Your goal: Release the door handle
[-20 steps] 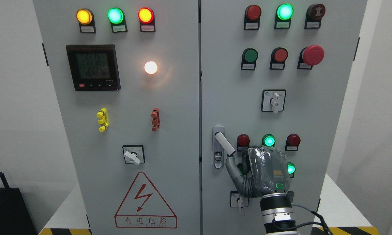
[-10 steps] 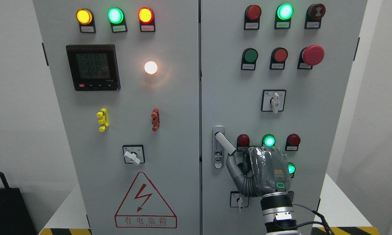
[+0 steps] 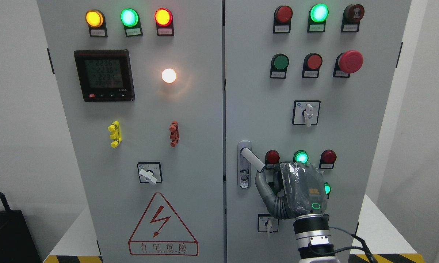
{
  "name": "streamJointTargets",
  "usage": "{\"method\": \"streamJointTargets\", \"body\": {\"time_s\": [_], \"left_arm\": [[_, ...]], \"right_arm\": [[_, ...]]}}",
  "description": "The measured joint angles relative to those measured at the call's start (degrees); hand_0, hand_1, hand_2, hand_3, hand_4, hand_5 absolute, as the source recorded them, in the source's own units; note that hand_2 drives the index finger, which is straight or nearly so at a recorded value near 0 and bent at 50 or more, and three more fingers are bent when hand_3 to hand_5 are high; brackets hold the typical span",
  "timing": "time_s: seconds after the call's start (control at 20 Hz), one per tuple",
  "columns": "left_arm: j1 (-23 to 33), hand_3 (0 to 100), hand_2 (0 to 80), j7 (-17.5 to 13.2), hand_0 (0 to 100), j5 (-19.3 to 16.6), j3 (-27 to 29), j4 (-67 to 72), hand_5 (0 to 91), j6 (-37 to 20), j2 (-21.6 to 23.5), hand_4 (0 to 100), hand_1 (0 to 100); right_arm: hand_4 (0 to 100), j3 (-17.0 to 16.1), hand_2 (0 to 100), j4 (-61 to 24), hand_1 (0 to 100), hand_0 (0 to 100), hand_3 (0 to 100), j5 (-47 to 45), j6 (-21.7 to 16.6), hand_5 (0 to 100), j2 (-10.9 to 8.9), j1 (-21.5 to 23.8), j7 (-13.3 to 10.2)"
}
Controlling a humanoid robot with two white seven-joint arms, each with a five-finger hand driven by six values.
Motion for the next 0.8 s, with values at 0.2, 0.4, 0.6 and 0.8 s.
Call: {"method": "streamJointTargets", "body": {"time_s": [0.2, 0.4, 0.6, 0.8], "left_arm": [[0.0, 0, 0.0, 0.0, 12, 0.0, 0.0, 0.0, 0.0, 0.0, 0.0, 0, 39], [0.0, 0, 0.0, 0.0, 12, 0.0, 0.0, 0.0, 0.0, 0.0, 0.0, 0, 39], [0.0, 0, 0.0, 0.0, 12, 0.0, 0.0, 0.0, 0.0, 0.0, 0.0, 0, 39], [0.0, 0, 0.0, 0.0, 12, 0.0, 0.0, 0.0, 0.0, 0.0, 0.0, 0, 39]], "right_arm": [[100, 0.0, 100, 0.0, 23, 61, 100, -0.4, 0.0, 100, -0.20, -0.2, 0.0], [100, -0.1, 100, 0.0, 23, 61, 100, -0.6, 0.0, 100, -0.36, -0.4, 0.0], [100, -0.1, 100, -0.1, 23, 61, 100, -0.7, -0.1, 100, -0.48, -0.6, 0.0], [100, -0.1, 100, -0.1, 23, 61, 100, -0.7, -0.1, 100, -0.57, -0.9, 0.1]]}}
